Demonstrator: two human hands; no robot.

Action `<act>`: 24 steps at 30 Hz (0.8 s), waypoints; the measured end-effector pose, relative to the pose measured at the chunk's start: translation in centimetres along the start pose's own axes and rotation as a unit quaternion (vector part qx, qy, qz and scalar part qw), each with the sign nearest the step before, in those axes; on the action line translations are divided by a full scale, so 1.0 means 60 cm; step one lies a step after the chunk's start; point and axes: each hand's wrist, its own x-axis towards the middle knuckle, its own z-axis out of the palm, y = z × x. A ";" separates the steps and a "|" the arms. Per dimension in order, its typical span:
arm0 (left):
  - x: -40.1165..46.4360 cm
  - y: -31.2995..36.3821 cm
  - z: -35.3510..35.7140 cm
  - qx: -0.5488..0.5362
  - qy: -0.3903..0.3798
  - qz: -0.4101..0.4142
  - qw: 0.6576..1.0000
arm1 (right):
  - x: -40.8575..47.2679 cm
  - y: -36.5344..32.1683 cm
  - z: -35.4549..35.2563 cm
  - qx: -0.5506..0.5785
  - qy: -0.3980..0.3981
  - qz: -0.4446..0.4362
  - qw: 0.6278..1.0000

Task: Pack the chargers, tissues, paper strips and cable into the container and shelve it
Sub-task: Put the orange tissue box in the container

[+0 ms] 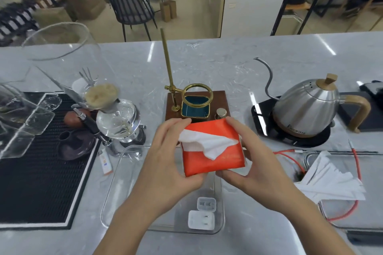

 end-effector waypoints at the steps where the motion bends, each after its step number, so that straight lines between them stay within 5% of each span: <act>1: -0.005 -0.007 -0.006 -0.026 0.005 -0.002 1.000 | -0.002 -0.006 0.009 0.009 0.004 0.007 1.000; 13: -0.048 -0.045 -0.024 -0.290 0.001 -0.057 0.955 | -0.026 -0.037 0.065 0.174 0.034 0.079 0.981; 24: -0.066 -0.084 -0.036 -0.531 -0.056 -0.116 0.837 | -0.042 -0.041 0.095 0.147 0.058 0.105 0.982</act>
